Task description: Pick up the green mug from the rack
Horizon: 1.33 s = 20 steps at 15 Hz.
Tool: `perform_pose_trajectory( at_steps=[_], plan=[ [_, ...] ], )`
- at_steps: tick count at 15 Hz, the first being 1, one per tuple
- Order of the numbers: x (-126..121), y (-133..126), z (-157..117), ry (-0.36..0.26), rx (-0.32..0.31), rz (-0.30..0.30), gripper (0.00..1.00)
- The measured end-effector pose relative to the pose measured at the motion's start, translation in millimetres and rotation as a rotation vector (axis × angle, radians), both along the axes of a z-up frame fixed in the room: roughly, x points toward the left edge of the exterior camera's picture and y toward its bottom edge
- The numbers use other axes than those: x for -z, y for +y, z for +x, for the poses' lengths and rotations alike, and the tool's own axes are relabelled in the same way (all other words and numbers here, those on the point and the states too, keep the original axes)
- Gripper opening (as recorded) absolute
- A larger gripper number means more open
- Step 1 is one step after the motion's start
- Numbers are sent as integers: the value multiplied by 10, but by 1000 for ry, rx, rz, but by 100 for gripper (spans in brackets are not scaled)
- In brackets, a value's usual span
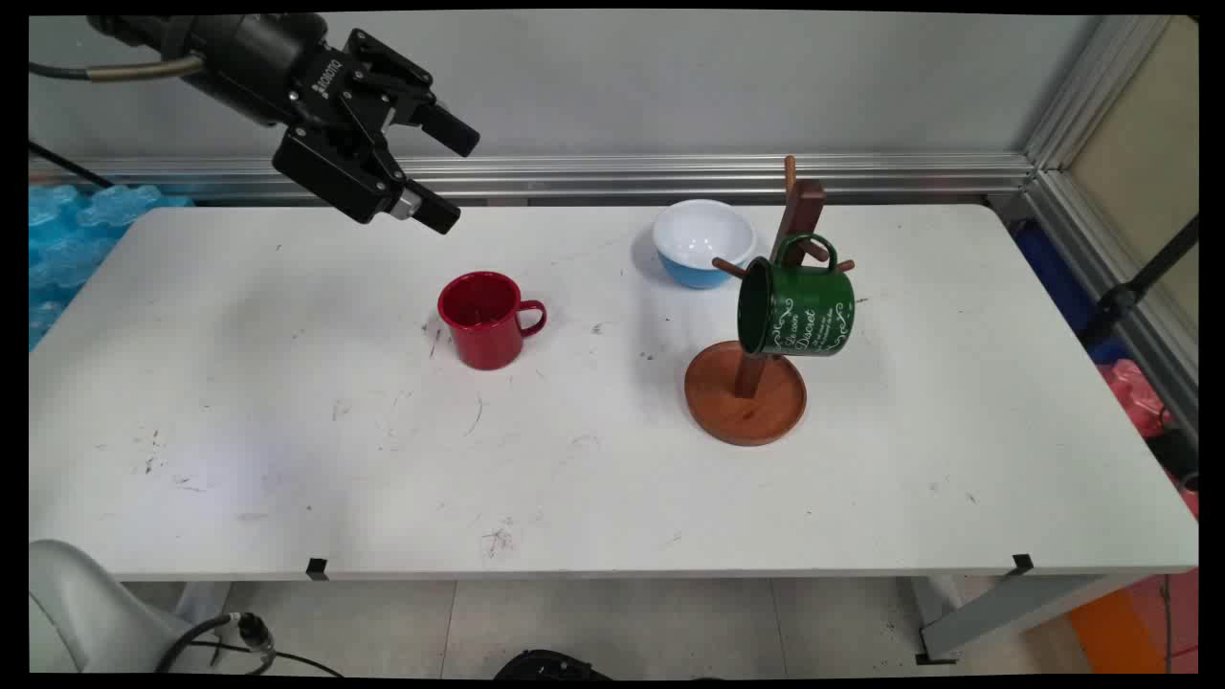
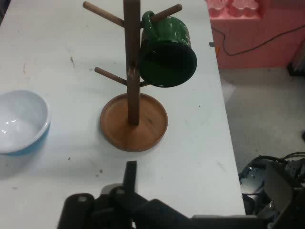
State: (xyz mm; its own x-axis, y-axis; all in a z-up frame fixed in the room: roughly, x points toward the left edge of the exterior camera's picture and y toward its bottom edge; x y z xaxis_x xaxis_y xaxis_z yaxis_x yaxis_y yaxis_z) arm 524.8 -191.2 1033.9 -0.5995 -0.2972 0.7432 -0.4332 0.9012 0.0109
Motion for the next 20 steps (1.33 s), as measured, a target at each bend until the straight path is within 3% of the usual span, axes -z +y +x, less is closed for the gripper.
perform_pose_trajectory(
  at_steps=[11, 20],
  plan=[
    [95, -32, -79, 13, -10, 5, 100],
    [124, -133, -363, 34, -18, 19, 100]
  ],
)
